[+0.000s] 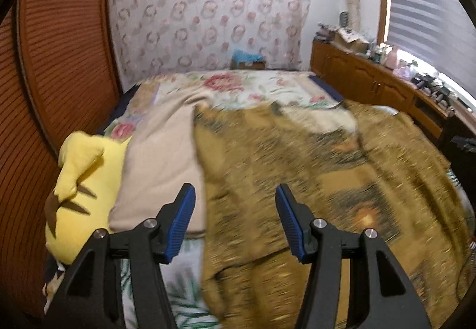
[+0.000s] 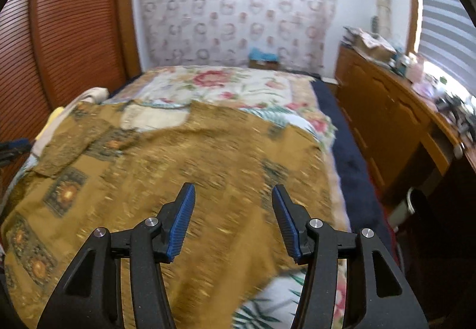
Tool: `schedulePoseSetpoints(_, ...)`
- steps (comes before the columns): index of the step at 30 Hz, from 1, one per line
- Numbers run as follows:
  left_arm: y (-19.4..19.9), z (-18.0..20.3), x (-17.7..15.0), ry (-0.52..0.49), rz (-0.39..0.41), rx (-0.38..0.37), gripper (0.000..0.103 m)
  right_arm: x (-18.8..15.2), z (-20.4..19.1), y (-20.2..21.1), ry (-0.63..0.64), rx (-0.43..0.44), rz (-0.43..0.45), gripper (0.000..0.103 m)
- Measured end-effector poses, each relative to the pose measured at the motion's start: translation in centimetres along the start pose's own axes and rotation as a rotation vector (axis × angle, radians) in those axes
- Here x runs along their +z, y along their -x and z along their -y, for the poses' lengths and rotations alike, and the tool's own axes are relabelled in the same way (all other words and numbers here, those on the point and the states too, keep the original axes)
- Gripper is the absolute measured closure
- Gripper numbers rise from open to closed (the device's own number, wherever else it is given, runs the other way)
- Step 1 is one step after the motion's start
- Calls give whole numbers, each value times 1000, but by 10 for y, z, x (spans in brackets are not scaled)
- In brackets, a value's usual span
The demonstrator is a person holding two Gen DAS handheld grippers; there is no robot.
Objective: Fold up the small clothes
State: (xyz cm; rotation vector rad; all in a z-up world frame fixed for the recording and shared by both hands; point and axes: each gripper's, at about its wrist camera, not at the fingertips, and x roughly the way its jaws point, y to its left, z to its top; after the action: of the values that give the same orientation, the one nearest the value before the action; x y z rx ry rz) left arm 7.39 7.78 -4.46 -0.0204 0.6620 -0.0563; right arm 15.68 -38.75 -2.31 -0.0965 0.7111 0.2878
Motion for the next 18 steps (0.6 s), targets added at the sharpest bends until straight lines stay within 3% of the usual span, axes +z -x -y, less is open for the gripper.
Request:
schedulePoseSetpoints(5, 3, 38, 16, -50, 31, -28, 48, -20, 34, -8, -61, -57, -36, 48)
schedulePoseSetpoints(8, 2, 56, 22, -64, 43, -50, 48, -29, 51, -12, -92, -86, -61, 39)
schedulePoseSetpoints(10, 2, 66, 24, -72, 46, -66, 48, -33, 59, -14, -107, -101, -77, 38)
schedulePoseSetpoints(18, 1, 100, 30, -110, 50, -110, 48, -44, 80, -14, -152, -119, -108, 33)
